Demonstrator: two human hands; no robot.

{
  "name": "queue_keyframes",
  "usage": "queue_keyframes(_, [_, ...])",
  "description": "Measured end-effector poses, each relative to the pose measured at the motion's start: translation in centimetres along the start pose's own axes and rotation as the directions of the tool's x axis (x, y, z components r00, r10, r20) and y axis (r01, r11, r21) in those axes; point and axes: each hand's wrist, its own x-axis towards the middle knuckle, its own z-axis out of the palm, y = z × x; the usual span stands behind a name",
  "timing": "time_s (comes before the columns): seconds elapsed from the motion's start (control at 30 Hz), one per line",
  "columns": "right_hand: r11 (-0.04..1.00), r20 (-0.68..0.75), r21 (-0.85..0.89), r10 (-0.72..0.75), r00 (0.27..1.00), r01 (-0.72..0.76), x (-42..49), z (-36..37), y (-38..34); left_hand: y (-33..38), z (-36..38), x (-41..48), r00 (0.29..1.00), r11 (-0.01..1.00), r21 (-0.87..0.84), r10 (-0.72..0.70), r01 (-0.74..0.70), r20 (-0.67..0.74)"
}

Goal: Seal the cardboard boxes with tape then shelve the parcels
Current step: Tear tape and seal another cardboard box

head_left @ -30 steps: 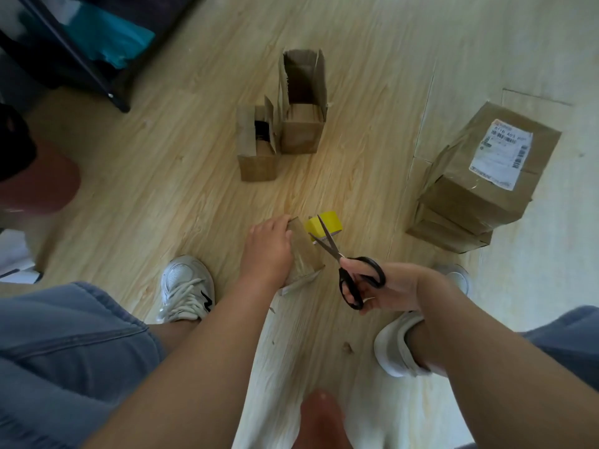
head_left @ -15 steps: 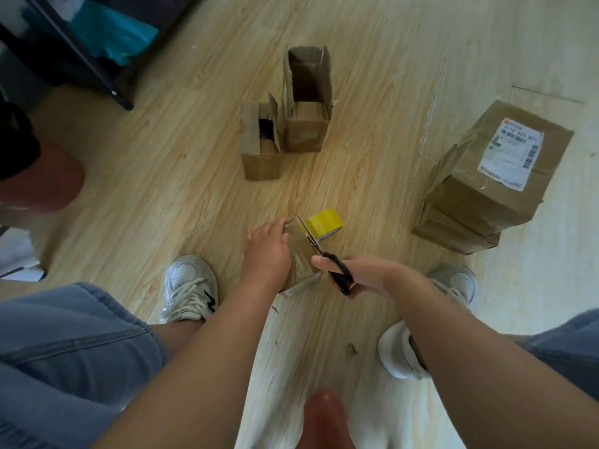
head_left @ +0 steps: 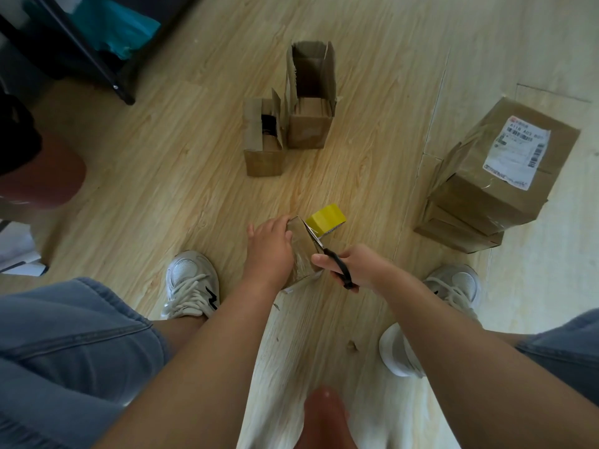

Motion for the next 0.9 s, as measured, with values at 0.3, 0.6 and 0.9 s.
queue_keyframes(0.3, [0.998,-0.009,0.066,0.010,1.000,-0.009,0.0,-0.2,1.1,-0.4,0.0,0.3,0.999,0.999,0.008,0.037,-0.037,0.002])
queue_keyframes(0.6, [0.904,0.124,0.418,0.042,0.991,-0.091,-0.2,-1.4,1.4,-0.1,-0.6,0.2,0.999,0.995,-0.095,-0.017,0.021,0.041])
queue_keyframes(0.9, [0.687,0.271,0.706,-0.039,0.962,-0.171,-1.6,-3.3,2.6,0.3,-0.8,0.1,0.999,0.998,-0.045,-0.032,0.034,0.038])
